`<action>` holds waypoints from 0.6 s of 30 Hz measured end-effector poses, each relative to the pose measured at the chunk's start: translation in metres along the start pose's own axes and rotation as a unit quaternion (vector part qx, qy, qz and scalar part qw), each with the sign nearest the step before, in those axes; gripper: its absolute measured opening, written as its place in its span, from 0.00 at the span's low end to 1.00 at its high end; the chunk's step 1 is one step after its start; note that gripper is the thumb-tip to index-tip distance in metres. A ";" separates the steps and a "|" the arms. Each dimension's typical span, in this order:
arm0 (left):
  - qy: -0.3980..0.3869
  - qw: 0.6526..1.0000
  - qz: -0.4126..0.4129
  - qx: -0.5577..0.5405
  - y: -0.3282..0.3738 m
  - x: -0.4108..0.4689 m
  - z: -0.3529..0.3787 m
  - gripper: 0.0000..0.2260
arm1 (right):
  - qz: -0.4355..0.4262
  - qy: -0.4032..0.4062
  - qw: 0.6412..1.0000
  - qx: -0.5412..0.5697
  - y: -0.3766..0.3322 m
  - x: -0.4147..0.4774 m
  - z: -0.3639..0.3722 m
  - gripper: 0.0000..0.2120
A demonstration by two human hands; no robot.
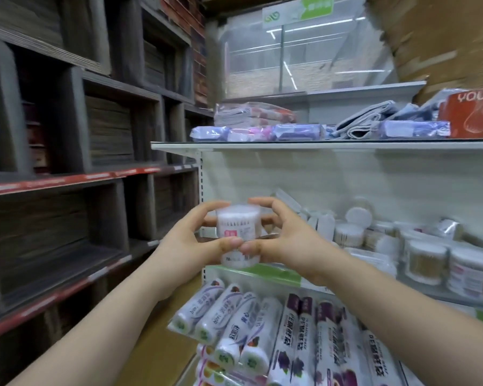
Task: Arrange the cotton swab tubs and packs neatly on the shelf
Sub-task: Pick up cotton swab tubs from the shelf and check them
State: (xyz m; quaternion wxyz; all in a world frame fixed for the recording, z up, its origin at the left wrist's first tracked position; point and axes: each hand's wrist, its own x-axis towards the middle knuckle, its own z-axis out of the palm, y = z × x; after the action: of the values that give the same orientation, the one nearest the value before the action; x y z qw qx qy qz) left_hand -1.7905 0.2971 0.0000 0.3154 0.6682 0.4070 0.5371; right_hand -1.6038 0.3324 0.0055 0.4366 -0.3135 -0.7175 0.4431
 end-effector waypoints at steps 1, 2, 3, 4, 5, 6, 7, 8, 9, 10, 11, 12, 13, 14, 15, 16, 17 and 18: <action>-0.014 1.000 0.003 -0.007 -0.007 0.008 0.002 0.22 | 0.003 0.014 1.000 -0.011 0.003 0.002 -0.002 0.34; -0.023 1.000 0.005 -0.011 -0.013 0.015 0.004 0.22 | 0.005 0.025 1.000 -0.015 0.006 0.003 -0.004 0.35; -0.031 0.999 0.007 -0.015 -0.018 0.022 0.004 0.22 | 0.008 0.035 0.999 -0.019 0.009 0.006 -0.007 0.34; -0.046 0.999 0.012 -0.019 -0.024 0.032 0.003 0.23 | 0.011 0.051 0.998 -0.026 0.013 0.011 -0.008 0.34; -0.058 0.998 0.016 -0.020 -0.029 0.040 0.002 0.23 | 0.013 0.067 0.997 -0.036 0.015 0.015 -0.008 0.34; -0.074 0.997 0.019 -0.019 -0.034 0.050 -0.001 0.24 | 0.013 0.083 0.995 -0.044 0.018 0.022 -0.008 0.34; -0.089 0.996 0.020 -0.020 -0.038 0.060 -0.005 0.24 | 0.014 0.097 0.994 -0.044 0.020 0.028 -0.009 0.34; -0.105 0.994 0.020 -0.022 -0.042 0.069 -0.008 0.26 | 0.016 0.108 0.993 -0.039 0.022 0.034 -0.009 0.34; -0.122 0.992 0.021 -0.024 -0.045 0.078 -0.013 0.26 | 0.020 0.117 0.992 -0.035 0.024 0.040 -0.007 0.35; -0.138 0.990 0.023 -0.024 -0.049 0.084 -0.018 0.26 | 0.024 0.123 0.992 -0.033 0.025 0.046 -0.005 0.35; -0.153 0.988 0.027 -0.028 -0.054 0.092 -0.024 0.26 | 0.029 0.131 0.990 -0.033 0.027 0.052 -0.002 0.35; -0.163 0.986 0.029 -0.033 -0.058 0.097 -0.028 0.25 | 0.033 0.137 0.989 -0.034 0.029 0.058 0.001 0.35; -0.169 0.984 0.028 -0.041 -0.063 0.102 -0.033 0.25 | 0.038 0.142 0.989 -0.033 0.031 0.063 0.005 0.35; -0.177 0.983 0.029 -0.049 -0.068 0.107 -0.040 0.26 | 0.042 0.149 0.987 -0.034 0.032 0.070 0.010 0.35; -0.183 0.981 0.029 -0.053 -0.073 0.111 -0.046 0.28 | 0.043 0.154 0.986 -0.036 0.033 0.076 0.016 0.35; -0.192 0.980 0.030 -0.052 -0.079 0.114 -0.054 0.30 | 0.044 0.159 0.986 -0.041 0.035 0.084 0.022 0.35; -0.201 0.978 0.029 -0.049 -0.083 0.117 -0.061 0.33 | 0.045 0.162 0.985 -0.046 0.036 0.091 0.028 0.35; -0.208 0.977 0.030 -0.045 -0.087 0.119 -0.067 0.35 | 0.048 0.164 0.984 -0.049 0.038 0.096 0.033 0.35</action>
State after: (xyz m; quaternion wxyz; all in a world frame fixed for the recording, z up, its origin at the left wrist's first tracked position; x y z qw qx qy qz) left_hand -1.8631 0.4423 -0.0046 0.4067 0.7620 0.2878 0.4136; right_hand -1.6716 0.4160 -0.0030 0.5108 -0.4373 -0.6406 0.3708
